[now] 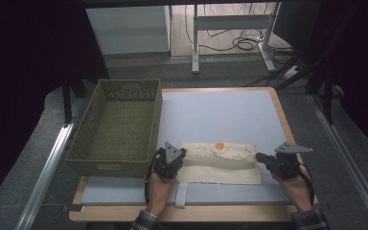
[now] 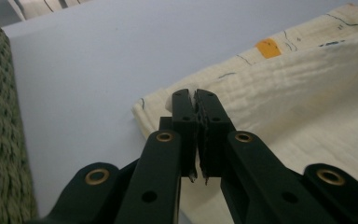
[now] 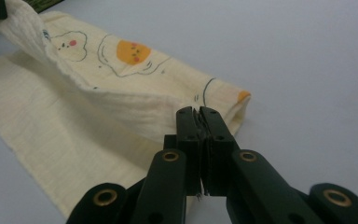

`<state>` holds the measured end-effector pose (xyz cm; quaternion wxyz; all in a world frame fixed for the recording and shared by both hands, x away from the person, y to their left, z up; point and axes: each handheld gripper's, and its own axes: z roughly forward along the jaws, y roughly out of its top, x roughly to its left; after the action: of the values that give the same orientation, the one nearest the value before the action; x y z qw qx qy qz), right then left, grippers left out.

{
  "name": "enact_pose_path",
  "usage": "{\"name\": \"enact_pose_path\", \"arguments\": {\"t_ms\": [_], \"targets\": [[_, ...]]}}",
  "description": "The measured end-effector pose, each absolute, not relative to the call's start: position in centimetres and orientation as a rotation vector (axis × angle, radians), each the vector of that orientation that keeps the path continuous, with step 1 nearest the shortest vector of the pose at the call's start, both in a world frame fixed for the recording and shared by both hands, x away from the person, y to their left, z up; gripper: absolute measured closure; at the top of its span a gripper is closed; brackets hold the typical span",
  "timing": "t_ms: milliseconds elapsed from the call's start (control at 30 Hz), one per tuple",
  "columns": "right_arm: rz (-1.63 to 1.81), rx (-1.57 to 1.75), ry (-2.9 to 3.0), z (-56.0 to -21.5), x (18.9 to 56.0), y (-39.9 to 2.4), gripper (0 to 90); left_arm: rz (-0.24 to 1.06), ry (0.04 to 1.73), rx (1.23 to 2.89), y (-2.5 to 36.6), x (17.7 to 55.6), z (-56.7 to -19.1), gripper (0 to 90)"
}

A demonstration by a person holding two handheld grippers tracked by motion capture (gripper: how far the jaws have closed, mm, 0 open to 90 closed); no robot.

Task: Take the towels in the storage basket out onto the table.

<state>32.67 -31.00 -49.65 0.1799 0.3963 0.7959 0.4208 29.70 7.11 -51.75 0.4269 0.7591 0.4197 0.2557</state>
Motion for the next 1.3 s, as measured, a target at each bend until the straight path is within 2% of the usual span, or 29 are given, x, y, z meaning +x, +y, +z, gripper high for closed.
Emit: {"name": "enact_pose_path", "arguments": {"t_ms": [333,500,700,900,1100,1300], "targets": [[1.141,1.101,2.291,-51.0,30.7,-30.6,87.2,0.584,1.053,1.928,7.8,27.9,-53.7,84.9],[1.131,1.113,2.298,-51.5,30.1,-31.0,86.3,0.561,1.055,1.930,8.2,27.1,-53.9,80.7],[1.153,1.114,2.285,-51.0,28.6,-31.9,75.4,0.550,1.046,1.919,8.7,25.2,-53.2,67.5],[1.174,1.112,2.241,-49.0,27.5,-32.9,71.8,0.557,1.024,1.891,8.6,24.4,-52.1,58.6],[1.193,1.106,2.278,-49.4,28.2,-31.7,67.8,0.506,1.054,1.926,8.5,25.5,-52.9,58.9],[1.184,1.082,2.349,-51.0,27.9,-30.3,62.7,0.449,1.093,1.985,8.8,25.8,-54.5,64.2]]}}
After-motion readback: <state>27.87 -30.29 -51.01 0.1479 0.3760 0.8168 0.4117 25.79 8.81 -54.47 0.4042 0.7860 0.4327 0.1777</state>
